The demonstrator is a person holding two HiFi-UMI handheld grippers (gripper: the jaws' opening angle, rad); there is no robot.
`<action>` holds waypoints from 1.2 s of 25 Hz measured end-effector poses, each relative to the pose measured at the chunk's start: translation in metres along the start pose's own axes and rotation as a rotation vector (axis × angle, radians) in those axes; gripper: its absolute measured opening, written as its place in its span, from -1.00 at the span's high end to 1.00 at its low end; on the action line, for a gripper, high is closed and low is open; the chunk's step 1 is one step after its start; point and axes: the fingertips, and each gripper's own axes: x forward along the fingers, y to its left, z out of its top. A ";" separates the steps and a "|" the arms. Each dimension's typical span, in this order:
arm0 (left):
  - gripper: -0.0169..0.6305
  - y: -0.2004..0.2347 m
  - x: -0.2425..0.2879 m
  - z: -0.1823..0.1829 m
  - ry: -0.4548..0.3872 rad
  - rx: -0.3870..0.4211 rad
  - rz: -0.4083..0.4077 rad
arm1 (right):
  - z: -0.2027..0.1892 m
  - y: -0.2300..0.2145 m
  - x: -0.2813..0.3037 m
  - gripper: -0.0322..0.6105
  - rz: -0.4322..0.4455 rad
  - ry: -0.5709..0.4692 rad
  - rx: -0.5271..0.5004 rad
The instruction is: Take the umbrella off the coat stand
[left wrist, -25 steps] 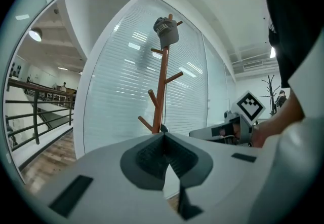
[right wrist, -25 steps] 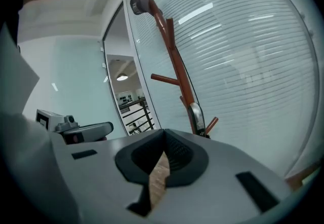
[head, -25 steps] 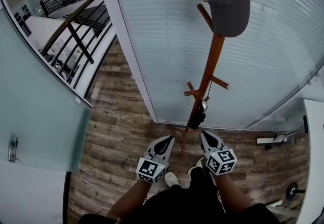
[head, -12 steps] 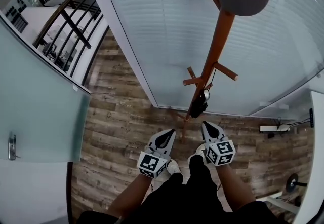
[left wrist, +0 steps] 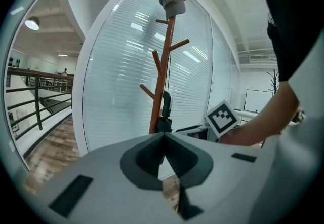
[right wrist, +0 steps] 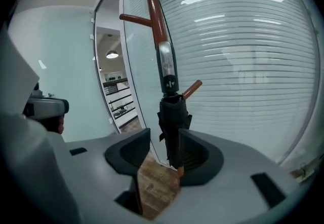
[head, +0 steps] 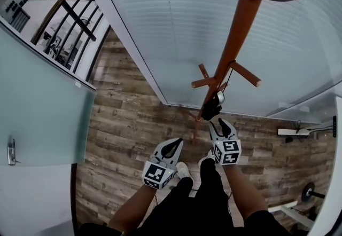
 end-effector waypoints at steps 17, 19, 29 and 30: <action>0.91 0.000 0.012 -0.008 0.011 -0.014 0.011 | -0.019 -0.020 0.075 0.04 0.019 0.080 -0.001; 0.91 0.001 0.010 -0.013 0.019 -0.033 0.016 | -0.018 -0.019 0.076 0.10 0.017 0.070 -0.017; 0.91 -0.003 0.010 -0.003 -0.009 -0.099 0.009 | -0.013 -0.016 0.059 0.17 0.000 0.054 -0.055; 0.91 -0.004 0.011 -0.002 -0.007 -0.089 0.004 | -0.010 -0.015 0.057 0.17 0.006 0.050 -0.064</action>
